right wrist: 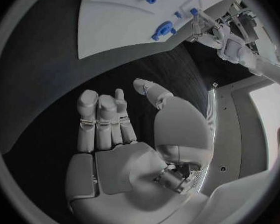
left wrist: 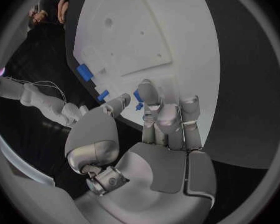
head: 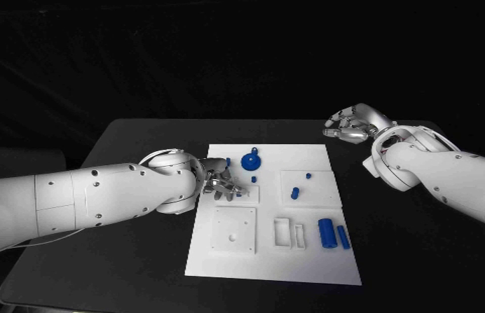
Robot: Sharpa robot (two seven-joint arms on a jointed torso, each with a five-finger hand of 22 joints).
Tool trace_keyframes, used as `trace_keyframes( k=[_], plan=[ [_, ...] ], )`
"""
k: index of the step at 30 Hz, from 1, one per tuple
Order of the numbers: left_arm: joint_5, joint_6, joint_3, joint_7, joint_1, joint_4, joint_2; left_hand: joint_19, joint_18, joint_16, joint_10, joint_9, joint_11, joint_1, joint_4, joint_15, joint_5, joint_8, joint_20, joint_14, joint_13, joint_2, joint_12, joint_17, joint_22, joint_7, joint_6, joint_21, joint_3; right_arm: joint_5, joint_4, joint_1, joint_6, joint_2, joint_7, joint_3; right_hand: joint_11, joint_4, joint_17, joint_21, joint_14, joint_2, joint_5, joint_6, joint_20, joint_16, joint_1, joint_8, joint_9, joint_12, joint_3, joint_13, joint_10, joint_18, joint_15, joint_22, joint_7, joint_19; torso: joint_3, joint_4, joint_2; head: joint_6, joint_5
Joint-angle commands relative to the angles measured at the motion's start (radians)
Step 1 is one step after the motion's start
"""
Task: Assemble the parts on the task board
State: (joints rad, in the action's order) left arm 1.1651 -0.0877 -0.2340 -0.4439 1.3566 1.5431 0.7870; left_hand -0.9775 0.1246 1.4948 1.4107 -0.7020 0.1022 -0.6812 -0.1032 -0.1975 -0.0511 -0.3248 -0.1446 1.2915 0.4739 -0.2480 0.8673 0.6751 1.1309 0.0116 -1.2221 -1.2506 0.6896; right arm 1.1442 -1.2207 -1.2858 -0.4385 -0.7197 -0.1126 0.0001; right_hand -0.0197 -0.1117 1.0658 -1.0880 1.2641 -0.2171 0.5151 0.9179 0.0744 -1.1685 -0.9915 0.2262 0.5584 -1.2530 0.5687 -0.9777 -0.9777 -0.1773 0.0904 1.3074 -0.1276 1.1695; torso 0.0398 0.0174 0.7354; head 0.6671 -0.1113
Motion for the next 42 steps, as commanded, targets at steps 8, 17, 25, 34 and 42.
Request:
trace_keyframes(
  k=[8, 17, 25, 34, 42],
  plan=[
    [-0.170, -0.017, 0.058, 0.022, 0.005, 0.008, 0.021, 0.018, 0.006, -0.059, -0.042, 0.007, -0.022, -0.051, 0.001, 0.011, 0.002, 0.023, -0.117, -0.024, -0.022, -0.037, -0.049, -0.035, -0.005, 0.017, 0.064, 0.016, -0.020, 0.003, 0.004, 0.000, 0.008, 0.001, 0.011, 0.000, -0.005, -0.001, -0.001, 0.004, -0.003, 0.008, 0.007, 0.001, 0.007, -0.002, 0.003, 0.000, -0.001, -0.003, -0.003, 0.001, 0.000, -0.085, -0.005, 0.015, -0.009, 0.001, -0.0002, 0.0001, -0.001, -0.011, 0.000],
    [-0.311, 0.065, 0.075, 0.024, 0.075, -0.104, 0.003, 0.051, -0.010, -0.121, -0.112, 0.028, -0.056, -0.139, 0.048, 0.042, -0.001, 0.084, -0.102, -0.050, -0.044, -0.002, -0.108, -0.069, -0.019, 0.056, 0.196, 0.048, -0.030, 0.004, 0.016, 0.000, 0.007, 0.006, 0.013, 0.000, -0.005, -0.001, -0.001, 0.004, -0.003, 0.008, 0.007, 0.001, 0.007, -0.002, 0.003, 0.000, -0.001, -0.003, -0.003, 0.001, 0.000, -0.085, -0.005, 0.015, -0.009, 0.001, 0.0010, 0.0009, -0.001, -0.028, -0.002],
    [-0.319, 0.107, 0.080, 0.047, 0.091, -0.230, -0.055, 0.060, -0.019, -0.137, -0.140, 0.031, -0.068, -0.211, 0.148, 0.053, -0.110, 0.091, -0.092, -0.054, -0.047, 0.056, -0.122, -0.075, -0.023, 0.068, 0.231, 0.060, -0.048, -0.002, 0.026, 0.000, 0.009, 0.011, 0.014, 0.000, -0.005, -0.001, -0.001, 0.004, -0.003, 0.009, 0.007, 0.001, 0.007, -0.002, 0.003, 0.000, -0.001, -0.003, -0.002, 0.001, 0.000, -0.085, -0.005, 0.015, -0.009, 0.001, 0.0000, 0.0012, 0.000, -0.043, -0.001],
    [-0.184, 0.161, 0.109, 0.033, 0.095, -0.368, -0.129, 0.052, -0.021, -0.140, -0.137, 0.031, -0.067, -0.161, 0.098, 0.053, -0.005, 0.082, -0.090, -0.049, -0.045, 0.021, -0.121, -0.076, -0.030, 0.067, 0.232, 0.070, -0.056, -0.003, 0.028, 0.000, 0.011, 0.016, 0.014, 0.000, -0.005, 0.000, -0.001, 0.004, -0.003, 0.009, 0.007, 0.001, 0.007, -0.002, 0.003, 0.000, -0.001, -0.003, -0.002, 0.001, 0.000, -0.085, -0.005, 0.015, -0.009, 0.001, 0.0010, 0.0026, 0.002, -0.051, -0.007],
    [-0.155, 0.211, 0.109, 0.030, 0.094, -0.450, -0.183, 0.051, -0.020, -0.141, -0.138, 0.031, -0.068, -0.154, 0.081, 0.053, -0.001, 0.081, -0.091, -0.050, -0.044, 0.015, -0.121, -0.076, -0.030, 0.068, 0.235, 0.071, -0.054, -0.003, 0.026, 0.000, 0.012, 0.020, 0.014, 0.000, -0.005, -0.001, -0.001, 0.004, -0.003, 0.009, 0.007, 0.001, 0.007, -0.002, 0.003, 0.000, -0.002, -0.003, -0.002, 0.002, 0.000, -0.085, -0.005, 0.015, -0.009, 0.001, 0.0003, 0.0016, 0.002, -0.049, -0.009]
  ],
)
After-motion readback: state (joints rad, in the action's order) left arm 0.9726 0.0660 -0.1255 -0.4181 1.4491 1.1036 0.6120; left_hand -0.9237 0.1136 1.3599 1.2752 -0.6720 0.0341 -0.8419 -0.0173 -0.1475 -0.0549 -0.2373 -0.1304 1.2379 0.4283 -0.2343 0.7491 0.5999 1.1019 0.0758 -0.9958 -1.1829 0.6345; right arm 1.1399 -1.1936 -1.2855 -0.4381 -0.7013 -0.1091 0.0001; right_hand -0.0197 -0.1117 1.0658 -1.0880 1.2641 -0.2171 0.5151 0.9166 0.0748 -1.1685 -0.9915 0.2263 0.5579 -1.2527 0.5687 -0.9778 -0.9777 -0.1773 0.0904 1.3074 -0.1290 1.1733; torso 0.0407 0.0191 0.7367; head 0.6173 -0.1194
